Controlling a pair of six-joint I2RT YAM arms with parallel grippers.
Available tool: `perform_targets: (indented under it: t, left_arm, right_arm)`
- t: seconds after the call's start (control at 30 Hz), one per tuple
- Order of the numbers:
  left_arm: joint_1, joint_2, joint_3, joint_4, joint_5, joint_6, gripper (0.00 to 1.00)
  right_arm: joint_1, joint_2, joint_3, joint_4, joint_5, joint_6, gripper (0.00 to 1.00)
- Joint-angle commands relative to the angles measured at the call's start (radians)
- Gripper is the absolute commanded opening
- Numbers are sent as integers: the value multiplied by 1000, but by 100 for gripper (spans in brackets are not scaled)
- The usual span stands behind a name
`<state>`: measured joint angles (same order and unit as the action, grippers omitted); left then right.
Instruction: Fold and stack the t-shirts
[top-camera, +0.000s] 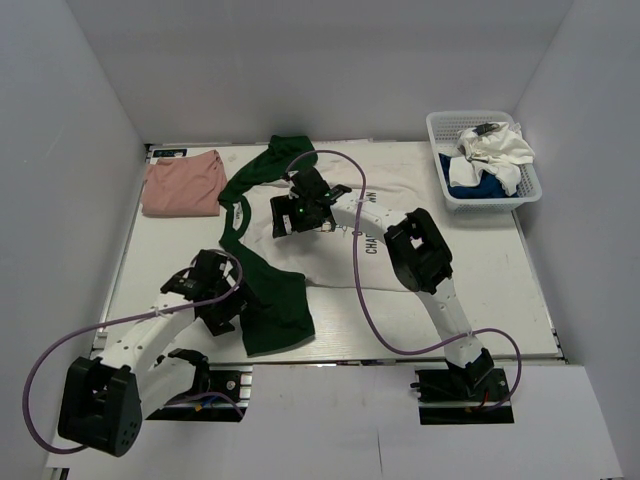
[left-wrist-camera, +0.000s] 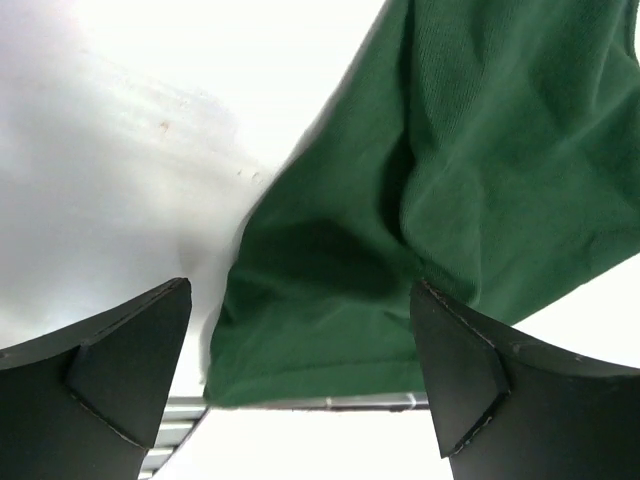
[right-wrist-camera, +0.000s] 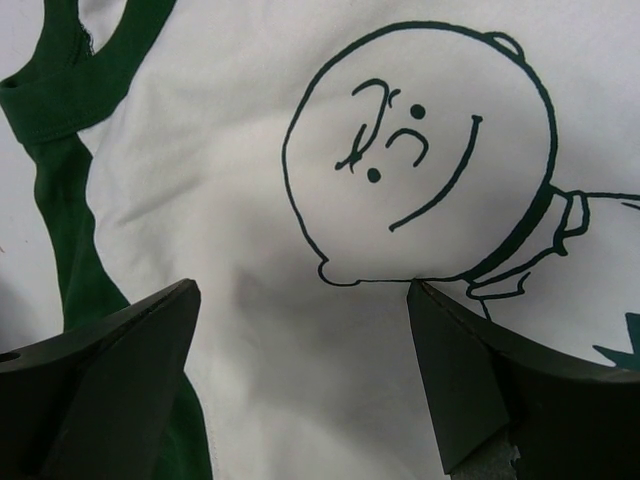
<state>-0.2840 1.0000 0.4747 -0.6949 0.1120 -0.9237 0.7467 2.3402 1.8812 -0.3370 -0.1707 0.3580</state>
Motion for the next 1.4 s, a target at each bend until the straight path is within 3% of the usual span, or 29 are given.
perform_targets:
  t: [0.0,0.2,0.37,0.5,0.7,0.77,0.9,0.97,1.0,1.1,1.17,1.37]
  left_arm:
    - [-4,-3,94,-116,-32,26,100]
    - [-14,6,126,-159,-41,49,100]
    - [-43,37,150,-169,-3,62,89]
    - [-76,141,160,-187,-15,62,83]
    - [-110,302,228,-178,-66,62,81]
    - [-130,342,237,-218,-103,62,76]
    - [-152,407,226,-288,-112,62,55]
    - [-165,455,226,-299,-101,62,39]
    - [-175,472,226,-320,-101,62,26]
    - [-185,491,217,-360,-101,52,15]
    - [-195,459,194,-397,-89,17,0]
    - [-214,252,182,-500,12,-44,0]
  right_arm:
    - [2,-21,-33,-33,25,-17,90]
    - [2,-33,-27,-36,40,-25,90]
    - [2,-28,-24,-42,43,-25,90]
    - [2,-28,-28,-42,45,-27,90]
    - [0,-39,-53,-33,48,-22,90]
    - [-1,-39,-56,-36,53,-22,90]
    - [-4,-54,-68,-39,69,-19,90]
    - [-4,-56,-76,-36,73,-17,90]
    - [-3,-62,-85,-33,76,-16,90]
    - [-7,-68,-105,-22,83,-14,90]
    - [-12,-65,-111,-20,86,-16,90]
    - [-32,-59,-125,-26,88,-5,90]
